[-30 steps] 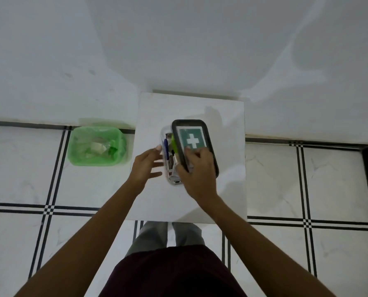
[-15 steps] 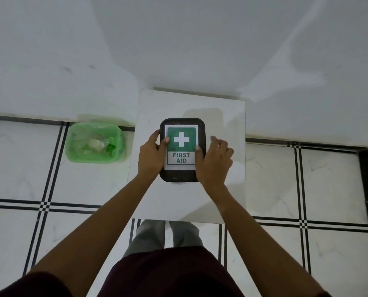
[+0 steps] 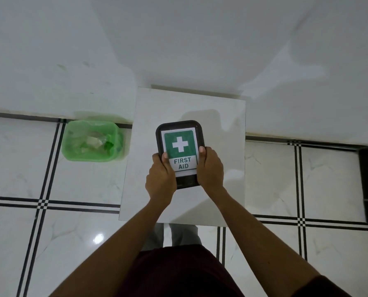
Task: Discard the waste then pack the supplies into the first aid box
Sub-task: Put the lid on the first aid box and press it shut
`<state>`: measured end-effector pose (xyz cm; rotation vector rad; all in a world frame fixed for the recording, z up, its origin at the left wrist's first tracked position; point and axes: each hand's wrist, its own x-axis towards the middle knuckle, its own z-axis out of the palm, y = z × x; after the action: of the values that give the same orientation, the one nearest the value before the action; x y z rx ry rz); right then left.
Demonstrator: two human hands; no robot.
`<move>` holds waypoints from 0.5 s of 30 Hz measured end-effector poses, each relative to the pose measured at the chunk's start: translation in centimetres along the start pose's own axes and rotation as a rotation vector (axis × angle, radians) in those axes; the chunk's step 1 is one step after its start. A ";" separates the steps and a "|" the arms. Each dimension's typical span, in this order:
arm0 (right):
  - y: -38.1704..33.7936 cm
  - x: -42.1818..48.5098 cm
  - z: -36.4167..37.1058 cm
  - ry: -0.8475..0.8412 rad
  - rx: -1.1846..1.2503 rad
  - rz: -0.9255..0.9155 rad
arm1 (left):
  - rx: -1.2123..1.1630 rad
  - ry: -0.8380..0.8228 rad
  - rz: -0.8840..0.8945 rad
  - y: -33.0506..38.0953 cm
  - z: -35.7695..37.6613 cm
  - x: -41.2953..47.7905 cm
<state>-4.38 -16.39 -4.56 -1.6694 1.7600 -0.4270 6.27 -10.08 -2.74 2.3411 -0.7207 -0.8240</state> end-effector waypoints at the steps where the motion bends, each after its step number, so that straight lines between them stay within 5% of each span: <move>1: 0.0 0.0 0.0 0.002 0.010 -0.007 | -0.004 -0.008 0.010 -0.1 -0.1 0.1; 15: 0.6 0.2 0.7 -0.001 0.080 0.021 | 0.073 -0.092 0.055 0.5 0.0 1.9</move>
<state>-4.37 -16.39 -5.54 -1.5941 1.7356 -0.4810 7.34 -11.68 -3.14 2.3493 -0.8632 -0.8996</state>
